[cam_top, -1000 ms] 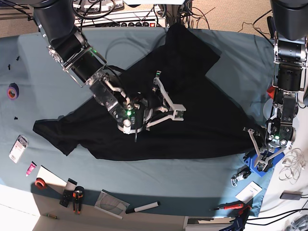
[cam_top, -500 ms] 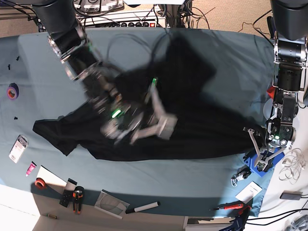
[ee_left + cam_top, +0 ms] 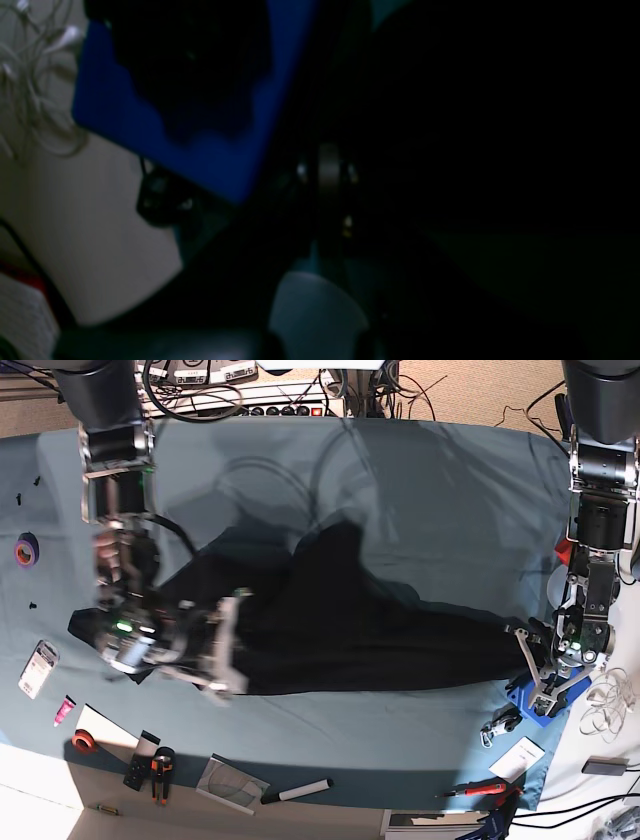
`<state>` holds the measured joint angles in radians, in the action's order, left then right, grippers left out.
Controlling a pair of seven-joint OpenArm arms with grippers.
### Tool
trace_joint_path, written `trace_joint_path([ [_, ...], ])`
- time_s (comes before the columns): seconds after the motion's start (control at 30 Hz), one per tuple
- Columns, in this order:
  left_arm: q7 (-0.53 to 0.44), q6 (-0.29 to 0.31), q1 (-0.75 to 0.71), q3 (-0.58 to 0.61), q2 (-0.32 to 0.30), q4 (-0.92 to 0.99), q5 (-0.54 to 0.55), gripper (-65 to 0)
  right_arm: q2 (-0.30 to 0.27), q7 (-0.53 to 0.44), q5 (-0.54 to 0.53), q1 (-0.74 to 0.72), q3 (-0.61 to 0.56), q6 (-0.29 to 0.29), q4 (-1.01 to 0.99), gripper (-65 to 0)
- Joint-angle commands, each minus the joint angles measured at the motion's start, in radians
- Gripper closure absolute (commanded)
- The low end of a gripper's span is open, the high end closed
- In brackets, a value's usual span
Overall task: Layout the t-shirt on the table in an organized manner, then fold the t-shirt properly
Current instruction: 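Pull the shirt ends apart with both grippers into a long strip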
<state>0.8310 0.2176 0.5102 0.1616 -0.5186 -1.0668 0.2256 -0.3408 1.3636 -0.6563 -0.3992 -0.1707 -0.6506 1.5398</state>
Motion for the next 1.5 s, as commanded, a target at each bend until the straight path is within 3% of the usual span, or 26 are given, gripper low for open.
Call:
trace_joint_path([
  [0.0, -0.011, -0.007, 0.033, -0.01, -0.019, -0.016, -0.012, 0.0, -0.025, -0.01, -0.003, -0.01, 0.042, 0.005, 0.021, 0.0],
  [0.33, -0.011, -0.007, 0.033, -0.01, -0.019, -0.016, -0.011, 0.0, -0.052, -0.054, -0.019, 0.157, 0.487, 0.039, 0.024, 0.0],
  [0.43, -0.011, -0.007, 0.033, -0.01, -0.019, -0.016, -0.011, 0.0, -0.053, -0.032, -0.081, 0.187, 0.573, 0.037, 0.024, 0.0],
  [0.53, -0.012, -0.007, 0.033, -0.01, -0.018, -0.016, -0.011, 0.0, -0.053, 0.033, -0.094, 0.189, 0.589, 0.002, 0.024, 0.0],
  [0.63, -0.011, -0.008, 0.033, -0.01, -0.013, -0.016, -0.006, 0.0, -0.053, 0.033, -0.091, 0.188, 0.589, -0.007, 0.023, -14.5],
  [0.7, -0.007, -0.007, 0.032, -0.01, -0.011, -0.016, 0.016, 0.0, -0.053, 0.023, -0.092, 0.188, 0.589, -0.003, 0.023, -19.5],
  [0.77, -0.007, -0.007, 0.032, -0.01, -0.008, -0.016, 0.022, 0.0, -0.054, 0.02, -0.14, 0.182, 0.591, 0.029, 0.024, -19.6],
  [0.83, -0.007, -0.007, 0.032, -0.01, -0.007, -0.016, 0.022, 0.0, -0.056, 0.018, -0.262, 0.165, 0.602, 0.039, 0.027, -19.6],
  [0.9, 0.002, -0.007, 0.033, -0.01, -0.006, -0.016, 0.022, 0.0, -0.048, 0.017, -0.337, 0.14, 0.626, -0.031, 0.047, -19.5],
  [0.97, 0.012, -0.007, 0.032, -0.01, -0.003, -0.016, 0.022, 0.0, -0.043, 0.017, -0.352, 0.106, 0.635, -0.048, 0.067, -19.5],
  [1.1, 0.014, -0.007, 0.03, -0.01, 0.005, -0.016, 0.022, 0.0, -0.043, -0.036, -0.223, 0.051, 0.547, -0.048, 0.065, -19.5],
  [1.2, 0.013, -0.007, 0.03, -0.01, 0.021, -0.016, 0.022, 0.0, -0.044, -0.116, -0.083, 0.035, 0.396, -0.048, 0.039, -19.5],
  [1.33, 0.013, -0.007, 0.03, -0.01, 0.042, -0.016, 0.022, 0.0, -0.044, -0.171, 0.028, 0.022, 0.208, -0.048, 0.003, -19.5],
  [1.47, 0.007, -0.007, 0.03, -0.01, 0.051, -0.016, 0.022, 0.0, -0.043, -0.237, 0.124, 0.022, 0.057, 0.007, -0.039, -19.5],
])
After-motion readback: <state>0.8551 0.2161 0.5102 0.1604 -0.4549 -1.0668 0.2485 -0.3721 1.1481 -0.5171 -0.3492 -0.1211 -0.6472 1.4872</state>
